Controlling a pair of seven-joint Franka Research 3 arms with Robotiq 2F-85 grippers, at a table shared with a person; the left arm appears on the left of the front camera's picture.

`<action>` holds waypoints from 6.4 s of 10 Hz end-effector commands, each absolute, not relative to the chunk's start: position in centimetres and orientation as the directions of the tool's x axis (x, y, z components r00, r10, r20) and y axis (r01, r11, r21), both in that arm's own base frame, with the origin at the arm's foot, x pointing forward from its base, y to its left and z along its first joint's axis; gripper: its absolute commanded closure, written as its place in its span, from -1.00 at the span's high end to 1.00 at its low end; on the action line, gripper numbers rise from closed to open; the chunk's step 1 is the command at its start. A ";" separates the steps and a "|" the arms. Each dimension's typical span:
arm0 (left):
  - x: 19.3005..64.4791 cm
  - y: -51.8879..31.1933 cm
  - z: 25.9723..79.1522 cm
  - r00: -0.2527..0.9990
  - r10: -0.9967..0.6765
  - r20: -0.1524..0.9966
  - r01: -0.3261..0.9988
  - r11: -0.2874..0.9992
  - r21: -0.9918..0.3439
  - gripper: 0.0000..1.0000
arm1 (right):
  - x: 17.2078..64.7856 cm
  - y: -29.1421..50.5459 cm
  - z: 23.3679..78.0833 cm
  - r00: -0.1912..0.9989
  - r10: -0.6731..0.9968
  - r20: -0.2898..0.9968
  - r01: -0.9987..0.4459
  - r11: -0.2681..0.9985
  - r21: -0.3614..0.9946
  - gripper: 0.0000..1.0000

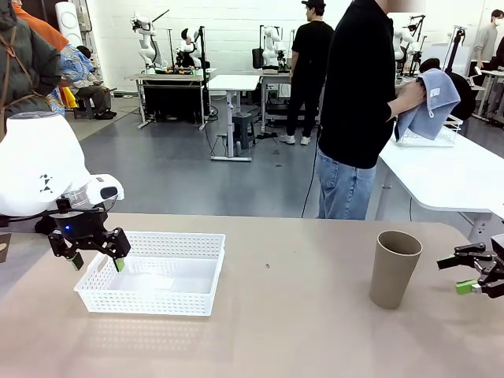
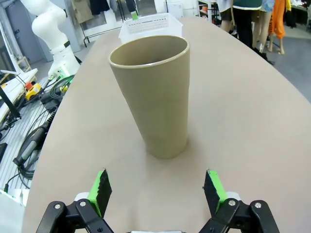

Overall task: Clean and organize the cups into the basket.
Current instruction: Pick up the Organizing basket and move it to the center of the table, then pick up the Reusable plastic cup from the right side of the table and place it inside the Organizing basket.

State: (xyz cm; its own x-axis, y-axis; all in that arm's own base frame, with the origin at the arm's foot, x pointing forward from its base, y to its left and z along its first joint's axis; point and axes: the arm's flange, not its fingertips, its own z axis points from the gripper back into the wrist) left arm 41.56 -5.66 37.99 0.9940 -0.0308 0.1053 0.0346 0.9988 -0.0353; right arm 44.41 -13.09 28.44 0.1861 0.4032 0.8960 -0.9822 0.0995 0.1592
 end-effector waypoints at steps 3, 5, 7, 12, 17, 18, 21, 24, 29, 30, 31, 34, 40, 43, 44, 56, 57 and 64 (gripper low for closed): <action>41.2 -5.7 38.1 0.993 -0.037 0.108 0.041 0.999 -0.033 1.00 | 44.3 -13.2 28.4 0.188 0.401 0.897 -0.982 0.097 0.163 1.00; 41.2 -5.7 38.1 0.993 -0.037 0.108 0.041 0.999 -0.033 1.00 | 44.4 -13.2 28.4 0.187 0.403 0.896 -0.982 0.101 0.159 1.00; 41.8 -4.8 37.9 0.992 -0.062 0.114 0.064 0.998 -0.016 1.00 | 44.4 -10.5 28.1 0.087 0.380 0.921 -0.996 0.018 0.087 1.00; 43.2 -1.3 37.4 0.994 0.009 0.106 -0.010 1.000 0.010 1.00 | 43.1 -8.3 27.6 0.016 0.351 0.936 -0.998 -0.047 0.035 1.00; 42.3 -1.2 35.9 0.995 -0.021 0.100 0.016 0.999 0.052 1.00 | 45.1 -6.7 26.0 0.044 0.280 0.959 -0.999 0.027 0.038 1.00; 42.0 -1.4 35.7 0.994 -0.032 0.107 0.025 0.998 0.066 1.00 | 45.6 -6.4 25.4 0.071 0.280 0.957 -0.997 0.021 0.068 1.00; 42.3 -1.3 35.1 0.993 -0.031 0.111 0.022 0.997 0.075 1.00 | 46.4 -4.9 24.3 0.098 0.299 0.949 -0.995 0.008 0.100 1.00; 42.3 -1.5 34.7 0.994 -0.047 0.103 0.038 0.995 0.090 1.00 | 46.8 -4.0 23.3 0.113 0.297 0.948 -0.993 -0.004 0.119 1.00; 42.7 -1.7 33.8 0.997 -0.051 0.054 0.047 0.996 0.072 1.00 | 47.7 -2.6 22.6 0.104 0.277 0.955 -0.994 -0.002 0.109 1.00; 42.7 -1.9 33.7 0.997 -0.053 0.047 0.050 0.997 0.058 1.00 | 47.9 -2.3 22.5 0.103 0.275 0.956 -0.994 -0.005 0.108 1.00; 42.8 -2.0 33.6 0.998 -0.055 0.040 0.053 0.998 0.047 1.00 | 48.0 -2.0 22.5 0.105 0.276 0.955 -0.994 -0.007 0.111 1.00; 43.0 -2.5 32.9 0.997 -0.073 0.014 0.073 0.997 0.034 1.00 | 48.5 -1.2 22.3 0.105 0.270 0.957 -0.993 -0.018 0.114 1.00; 43.2 -2.9 32.6 0.994 -0.105 -0.006 0.105 0.994 -0.015 1.00 | 48.3 -0.4 22.0 0.064 0.260 0.964 -0.991 -0.096 0.092 1.00; 42.8 -2.8 33.2 0.992 -0.125 -0.029 0.124 0.991 -0.052 -1.00 | 48.2 -0.4 21.9 0.066 0.270 0.960 -0.989 -0.108 0.098 -1.00; 42.8 -2.6 33.3 0.992 -0.122 -0.034 0.119 0.991 -0.060 -1.00 | 48.2 -0.4 21.9 0.069 0.273 0.960 -0.989 -0.107 0.101 -0.29; 42.8 -3.0 34.0 0.997 -0.073 -0.018 0.072 0.996 -0.053 -1.00 | 48.2 -0.7 21.7 0.075 0.290 0.954 -0.990 -0.096 0.107 -0.59; 43.0 -3.5 33.9 1.000 -0.004 -0.008 0.003 0.999 -0.043 -1.00 | 48.0 -0.7 22.0 0.092 0.303 0.949 -0.991 -0.066 0.117 -1.00; 43.9 -13.7 33.6 0.998 0.047 0.033 -0.047 0.999 -0.018 -1.00 | 39.4 -4.8 37.8 -0.008 0.316 0.949 -0.996 0.083 -0.036 -1.00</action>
State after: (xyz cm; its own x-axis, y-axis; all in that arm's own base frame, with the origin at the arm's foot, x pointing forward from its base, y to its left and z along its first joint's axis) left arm 42.85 -12.25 33.88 0.9992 0.0290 0.0281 -0.0277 0.9986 -0.0446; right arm 41.14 -4.45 35.95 -0.0359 0.3078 0.9508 -0.9977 0.0433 -0.0517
